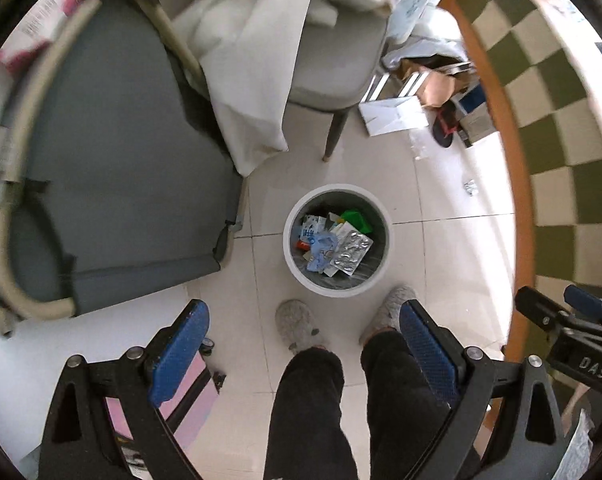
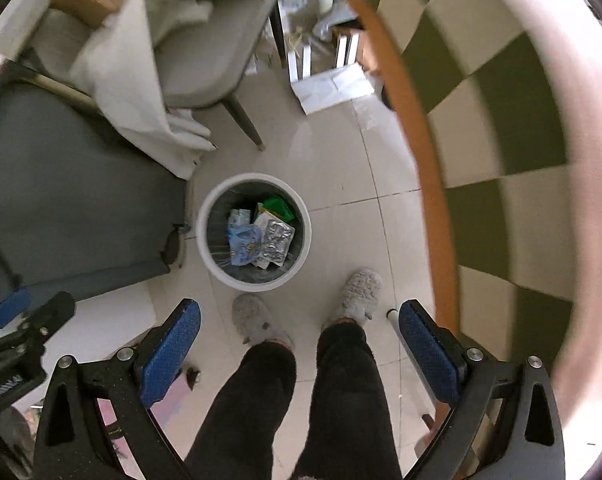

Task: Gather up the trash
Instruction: 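Open left tool over the bin while right tool releases the blister pack, then grasp the red snack bag with left tool while right tool grasps the white Doctor box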

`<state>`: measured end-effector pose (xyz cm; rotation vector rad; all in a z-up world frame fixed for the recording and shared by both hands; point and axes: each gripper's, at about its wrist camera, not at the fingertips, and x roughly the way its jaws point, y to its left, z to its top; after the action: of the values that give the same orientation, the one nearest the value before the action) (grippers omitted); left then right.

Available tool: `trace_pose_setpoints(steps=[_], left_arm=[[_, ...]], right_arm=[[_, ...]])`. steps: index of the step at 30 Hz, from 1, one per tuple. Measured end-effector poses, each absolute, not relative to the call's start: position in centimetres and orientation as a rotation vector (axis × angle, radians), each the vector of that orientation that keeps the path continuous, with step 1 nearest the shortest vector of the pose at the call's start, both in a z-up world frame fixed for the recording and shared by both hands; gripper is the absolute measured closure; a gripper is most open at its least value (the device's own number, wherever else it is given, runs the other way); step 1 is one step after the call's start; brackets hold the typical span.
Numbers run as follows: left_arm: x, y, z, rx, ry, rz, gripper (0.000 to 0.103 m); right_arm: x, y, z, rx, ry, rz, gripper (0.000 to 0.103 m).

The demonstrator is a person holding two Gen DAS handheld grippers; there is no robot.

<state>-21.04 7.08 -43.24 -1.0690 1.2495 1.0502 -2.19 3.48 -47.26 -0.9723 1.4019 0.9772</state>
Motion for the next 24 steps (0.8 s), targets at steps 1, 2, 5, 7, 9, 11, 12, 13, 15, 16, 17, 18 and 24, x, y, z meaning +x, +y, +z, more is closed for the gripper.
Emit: trace_pose_setpoints(steps=[1,2,5,7,9,11,12,13,15,16,17,18,24], left_arm=[[-21.0,6.8,-42.1,-1.062,1.244,1.051,0.006],[-21.0,6.5,-40.7,-1.049,1.237,1.053,0.006],[-20.7,5.9,-36.6,-1.013,1.225,1.075,0.006],[-20.4,5.8,-33.8,-0.980,1.215,1.097,0.006],[-19.4,6.0,-30.8,-0.932,1.192,1.106,0.006],[-17.9,6.5,-28.4,-0.879,1.167,1.102,0.006],[-17.1,6.7,-27.6,-0.853,1.163,1.108,0.006],[-16.2,6.9,-26.7,-0.826,1.161,1.116,0.006],[-13.0,7.8,-24.3,-0.748,1.153,1.122,0.006],[-12.0,8.2,-23.7,-0.726,1.149,1.122,0.006],[-10.4,8.6,-23.0,-0.696,1.140,1.119,0.006],[-8.4,9.0,-22.2,-0.666,1.132,1.107,0.006],[7.8,10.8,-19.4,-0.476,1.124,0.970,0.006]], right_arm=[[-2.2,3.2,-45.8,-0.961,1.401,0.985,0.002],[-2.1,2.9,-44.3,-0.950,1.399,0.994,0.002],[-1.9,2.0,-39.6,-0.900,1.404,1.027,0.002],[-1.7,1.5,-36.6,-0.850,1.410,1.053,0.002],[-1.3,1.1,-34.4,-0.799,1.414,1.076,0.002],[-0.2,0.8,-32.3,-0.721,1.425,1.080,0.002],[0.5,0.7,-31.4,-0.683,1.427,1.081,0.002],[1.6,0.6,-30.4,-0.638,1.431,1.074,0.002],[4.0,0.5,-28.7,-0.570,1.438,1.051,0.002],[5.7,0.4,-27.9,-0.537,1.436,1.038,0.002],[7.5,0.4,-27.3,-0.507,1.429,1.021,0.002],[9.7,0.3,-26.6,-0.483,1.419,1.000,0.002],[23.8,-1.5,-23.9,-0.380,1.374,0.826,0.002]])
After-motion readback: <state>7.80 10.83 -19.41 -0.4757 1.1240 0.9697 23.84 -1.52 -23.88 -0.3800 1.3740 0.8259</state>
